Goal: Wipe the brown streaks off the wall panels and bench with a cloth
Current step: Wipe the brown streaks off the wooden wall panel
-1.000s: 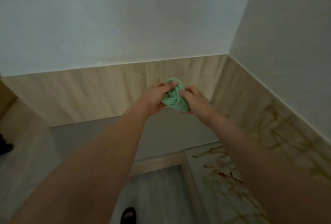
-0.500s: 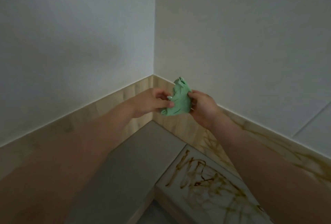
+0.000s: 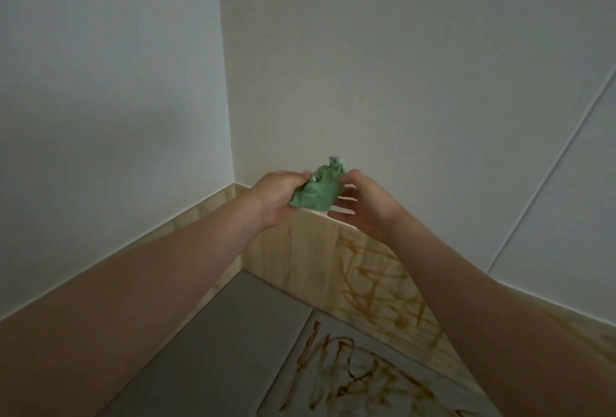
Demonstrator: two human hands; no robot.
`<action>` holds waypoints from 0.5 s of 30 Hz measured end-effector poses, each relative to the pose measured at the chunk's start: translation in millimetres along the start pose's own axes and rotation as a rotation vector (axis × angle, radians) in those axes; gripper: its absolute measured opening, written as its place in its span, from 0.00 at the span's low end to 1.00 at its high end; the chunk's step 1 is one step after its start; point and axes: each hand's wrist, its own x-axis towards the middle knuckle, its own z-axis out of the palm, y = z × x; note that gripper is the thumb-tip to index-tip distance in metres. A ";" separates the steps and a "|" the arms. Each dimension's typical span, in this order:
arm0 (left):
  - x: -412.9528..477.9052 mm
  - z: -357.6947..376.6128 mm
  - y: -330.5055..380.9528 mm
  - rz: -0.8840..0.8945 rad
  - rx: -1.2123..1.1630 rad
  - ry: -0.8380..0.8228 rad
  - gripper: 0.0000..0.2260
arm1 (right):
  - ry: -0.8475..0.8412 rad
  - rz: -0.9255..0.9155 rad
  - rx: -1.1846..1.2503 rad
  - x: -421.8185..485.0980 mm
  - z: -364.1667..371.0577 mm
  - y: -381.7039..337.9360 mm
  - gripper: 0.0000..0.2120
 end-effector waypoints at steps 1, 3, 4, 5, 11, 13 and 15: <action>9.2 11.9 3.4 0.018 0.028 0.023 0.11 | -0.003 0.002 0.003 6.3 -7.3 -5.9 0.10; 23.6 32.9 8.8 0.033 0.072 0.078 0.08 | 0.007 -0.028 -0.013 19.9 -17.1 -12.0 0.16; 33.1 43.3 11.3 0.018 0.080 0.110 0.09 | 0.021 -0.046 -0.014 28.3 -22.4 -12.9 0.18; 42.6 49.8 12.7 0.001 0.067 0.135 0.12 | 0.049 -0.062 -0.002 35.9 -24.7 -11.7 0.18; 90.4 76.6 7.2 0.066 -0.047 0.199 0.09 | 0.208 -0.080 0.181 63.2 -58.4 -5.0 0.13; 100.2 77.8 6.9 0.065 -0.126 0.205 0.15 | 0.255 -0.038 0.174 67.0 -69.1 -4.1 0.12; 112.9 77.0 10.2 0.056 -0.127 0.266 0.20 | 0.291 -0.010 0.178 71.2 -75.9 -4.9 0.09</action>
